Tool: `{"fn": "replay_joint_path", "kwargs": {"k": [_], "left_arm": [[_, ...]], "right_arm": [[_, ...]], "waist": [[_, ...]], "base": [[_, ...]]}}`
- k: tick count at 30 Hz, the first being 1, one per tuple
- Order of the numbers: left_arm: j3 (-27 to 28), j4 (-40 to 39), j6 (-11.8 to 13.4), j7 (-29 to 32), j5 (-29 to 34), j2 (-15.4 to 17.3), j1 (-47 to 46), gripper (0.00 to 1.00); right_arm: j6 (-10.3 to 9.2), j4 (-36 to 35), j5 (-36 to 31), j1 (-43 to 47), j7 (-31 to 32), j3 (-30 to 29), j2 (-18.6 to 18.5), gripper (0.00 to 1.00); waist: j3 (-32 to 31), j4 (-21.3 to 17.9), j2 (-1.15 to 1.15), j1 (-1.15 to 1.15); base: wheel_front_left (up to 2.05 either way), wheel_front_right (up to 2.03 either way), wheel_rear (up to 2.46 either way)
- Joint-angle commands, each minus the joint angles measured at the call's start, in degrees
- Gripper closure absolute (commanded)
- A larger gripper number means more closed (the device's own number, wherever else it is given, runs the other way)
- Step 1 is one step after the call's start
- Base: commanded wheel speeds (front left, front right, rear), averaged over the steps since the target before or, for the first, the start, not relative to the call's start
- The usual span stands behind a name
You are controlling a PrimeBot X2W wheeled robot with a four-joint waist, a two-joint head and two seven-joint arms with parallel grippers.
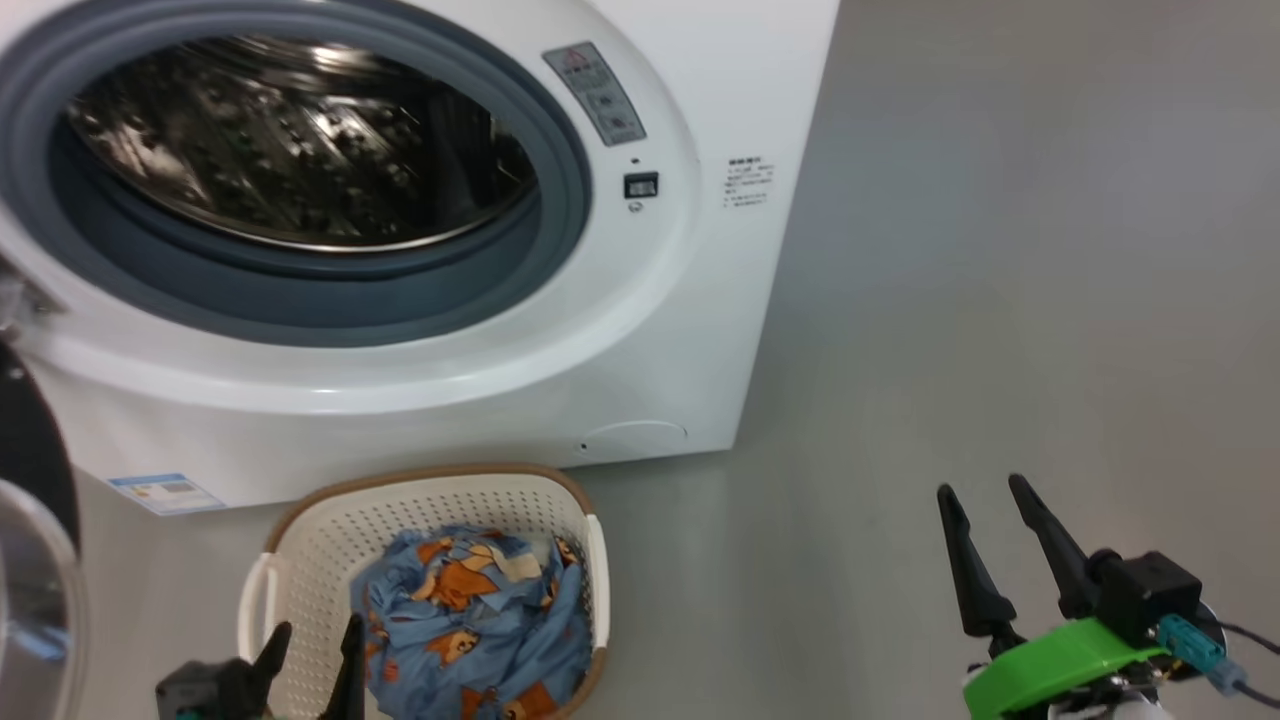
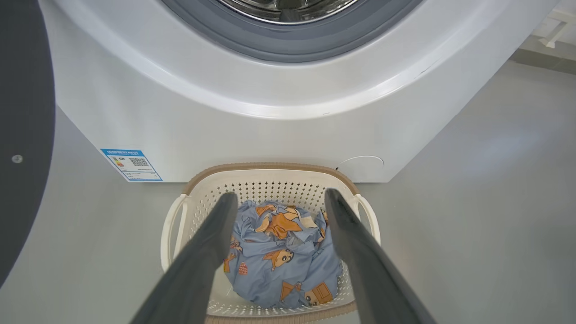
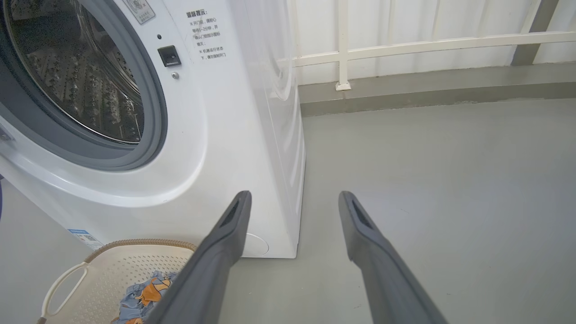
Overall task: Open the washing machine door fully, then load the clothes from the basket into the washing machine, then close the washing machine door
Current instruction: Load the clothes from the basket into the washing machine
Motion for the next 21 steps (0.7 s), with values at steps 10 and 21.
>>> {"fn": "replay_joint_path", "kwargs": {"k": [10,21], "left_arm": [[-0.66,8.34,-0.66,7.23,-1.09,3.80,-10.57,0.00],[0.14,21.32,-1.48,8.79,-4.26,5.33,-21.43,0.00]], "right_arm": [[0.09,-3.52,0.18,-7.10,-0.70,3.87,0.97,0.00],[0.09,-5.87,1.61,-11.12,-0.70,5.59,1.23,0.00]], "waist": [[10.48,-8.13,0.00,0.00],[18.61,-12.95,0.00,0.00]], "base": [[0.00,0.00,0.00],[0.00,0.00,0.00]]}}
